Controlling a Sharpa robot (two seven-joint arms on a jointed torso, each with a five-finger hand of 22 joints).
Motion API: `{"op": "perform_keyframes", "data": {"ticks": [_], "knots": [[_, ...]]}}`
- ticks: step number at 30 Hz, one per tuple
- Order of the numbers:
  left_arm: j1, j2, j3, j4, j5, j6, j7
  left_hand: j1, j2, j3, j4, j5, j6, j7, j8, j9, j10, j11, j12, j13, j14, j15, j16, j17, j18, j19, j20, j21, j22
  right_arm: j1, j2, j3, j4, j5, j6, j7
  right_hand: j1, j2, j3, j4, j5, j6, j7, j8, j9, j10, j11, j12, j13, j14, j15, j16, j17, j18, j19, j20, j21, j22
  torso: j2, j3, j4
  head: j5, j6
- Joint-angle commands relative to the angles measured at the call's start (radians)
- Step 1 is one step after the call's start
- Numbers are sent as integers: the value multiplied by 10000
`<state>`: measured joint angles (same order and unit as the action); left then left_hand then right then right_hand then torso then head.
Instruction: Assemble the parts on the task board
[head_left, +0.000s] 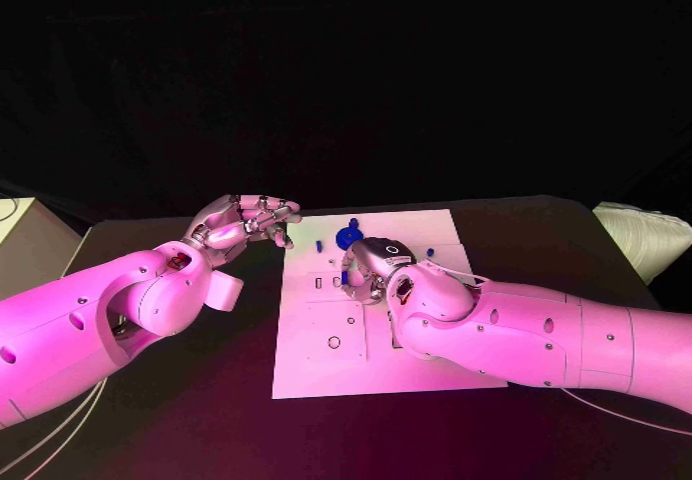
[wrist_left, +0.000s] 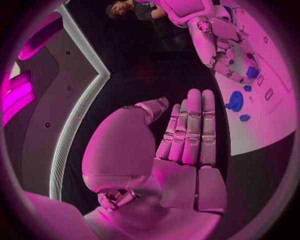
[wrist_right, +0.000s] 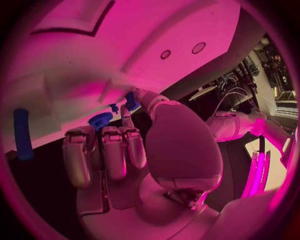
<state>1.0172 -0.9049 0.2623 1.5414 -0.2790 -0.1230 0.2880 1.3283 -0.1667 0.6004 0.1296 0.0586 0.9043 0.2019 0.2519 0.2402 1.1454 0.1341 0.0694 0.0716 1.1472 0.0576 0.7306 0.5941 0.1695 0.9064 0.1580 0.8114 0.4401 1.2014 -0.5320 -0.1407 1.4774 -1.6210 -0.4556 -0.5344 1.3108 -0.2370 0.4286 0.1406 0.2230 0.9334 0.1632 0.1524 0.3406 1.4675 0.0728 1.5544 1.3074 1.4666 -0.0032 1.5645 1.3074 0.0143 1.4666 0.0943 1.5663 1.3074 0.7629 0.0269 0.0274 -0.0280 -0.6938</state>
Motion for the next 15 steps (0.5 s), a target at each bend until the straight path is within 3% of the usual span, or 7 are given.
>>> {"op": "perform_keyframes", "data": {"ticks": [1,15], "knots": [[2,16,6,8,-63,171,18,-62,9,6,-20,-18,-74,-11,-65,16,-37,-12,-37,11,-50,-3,69,10,122,-102,-14,58,20,-6,-20,-2,40,-83,-174,130,-42,-69,-175,50,-342,-73,5,-59,-21,829,70,-57,2464,1042,69,63,2634,-143,1042,86,45,2634,1,-3,4,-8,-6],[2,40,6,-39,-223,100,-103,-78,-14,-7,-17,-20,-89,-8,-74,18,-47,-7,-40,10,-68,4,68,8,118,-123,-9,64,24,-7,-306,-1,429,-88,-549,238,39,-70,-1325,476,-752,-163,25,-125,-87,769,101,-116,2414,1042,107,63,2634,-143,1042,142,45,2634,0,7,-1,11,5]]}}
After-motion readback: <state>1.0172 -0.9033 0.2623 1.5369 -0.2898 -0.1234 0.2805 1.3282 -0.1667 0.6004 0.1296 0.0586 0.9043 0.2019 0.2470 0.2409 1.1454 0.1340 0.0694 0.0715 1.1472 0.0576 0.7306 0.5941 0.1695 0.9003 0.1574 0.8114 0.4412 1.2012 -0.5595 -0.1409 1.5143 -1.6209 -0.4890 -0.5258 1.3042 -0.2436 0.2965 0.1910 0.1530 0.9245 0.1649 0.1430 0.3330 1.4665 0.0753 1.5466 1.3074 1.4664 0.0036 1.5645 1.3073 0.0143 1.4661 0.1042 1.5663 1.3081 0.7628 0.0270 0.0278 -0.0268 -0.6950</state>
